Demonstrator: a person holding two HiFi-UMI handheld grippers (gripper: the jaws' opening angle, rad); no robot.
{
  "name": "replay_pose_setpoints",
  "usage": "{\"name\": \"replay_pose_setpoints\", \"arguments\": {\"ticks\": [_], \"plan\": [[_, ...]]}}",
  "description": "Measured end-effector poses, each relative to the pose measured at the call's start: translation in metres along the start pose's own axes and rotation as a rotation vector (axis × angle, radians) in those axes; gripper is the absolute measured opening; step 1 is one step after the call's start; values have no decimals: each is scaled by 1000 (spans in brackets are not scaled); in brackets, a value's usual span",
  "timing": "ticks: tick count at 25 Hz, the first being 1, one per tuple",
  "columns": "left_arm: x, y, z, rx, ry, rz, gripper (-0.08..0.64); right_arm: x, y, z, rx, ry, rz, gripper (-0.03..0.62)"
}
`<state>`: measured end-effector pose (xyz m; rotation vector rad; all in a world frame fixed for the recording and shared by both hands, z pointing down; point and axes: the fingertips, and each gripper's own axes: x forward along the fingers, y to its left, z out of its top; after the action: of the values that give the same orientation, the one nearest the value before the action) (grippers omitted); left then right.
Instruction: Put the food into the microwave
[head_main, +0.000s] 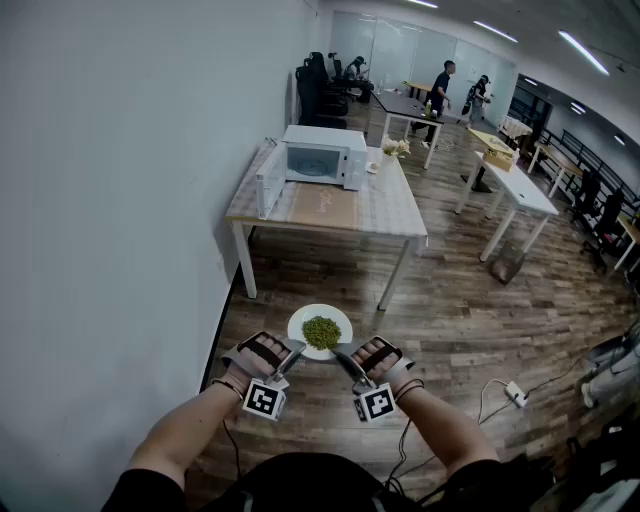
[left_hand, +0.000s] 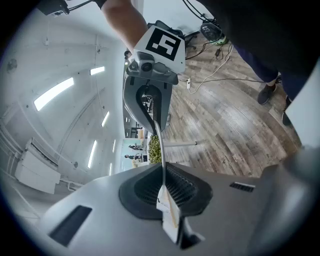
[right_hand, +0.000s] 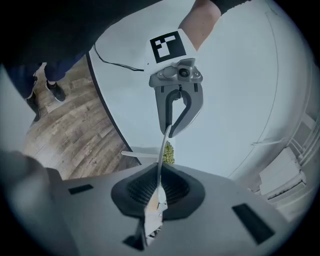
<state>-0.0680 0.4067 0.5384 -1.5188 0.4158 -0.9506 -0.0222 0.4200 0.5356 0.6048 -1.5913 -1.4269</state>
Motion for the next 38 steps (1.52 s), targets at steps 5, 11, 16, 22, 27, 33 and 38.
{"name": "replay_pose_setpoints", "arguments": {"ticks": [5, 11, 16, 22, 27, 33, 38], "plan": [[-1, -2, 4, -10, -3, 2, 20, -1, 5, 1, -1, -2, 7, 20], [-4, -3, 2, -14, -4, 2, 20, -3, -3, 9, -4, -18, 1, 20], [-8, -4, 2, 0, -14, 2, 20, -6, -4, 16, 40, -46, 18, 20], [-16, -10, -5, 13, -12, -9, 20, -1, 5, 19, 45, -9, 19, 20], [-19, -14, -16, -6, -24, -9, 20, 8, 2, 27, 45, 5, 24, 20], [-34, -21, -32, -15, -43, -5, 20, 16, -7, 54, 58, 8, 42, 20], [-42, -26, -44, -4, -70, 22, 20, 26, -8, 64, 37, 20, 23, 18]]}}
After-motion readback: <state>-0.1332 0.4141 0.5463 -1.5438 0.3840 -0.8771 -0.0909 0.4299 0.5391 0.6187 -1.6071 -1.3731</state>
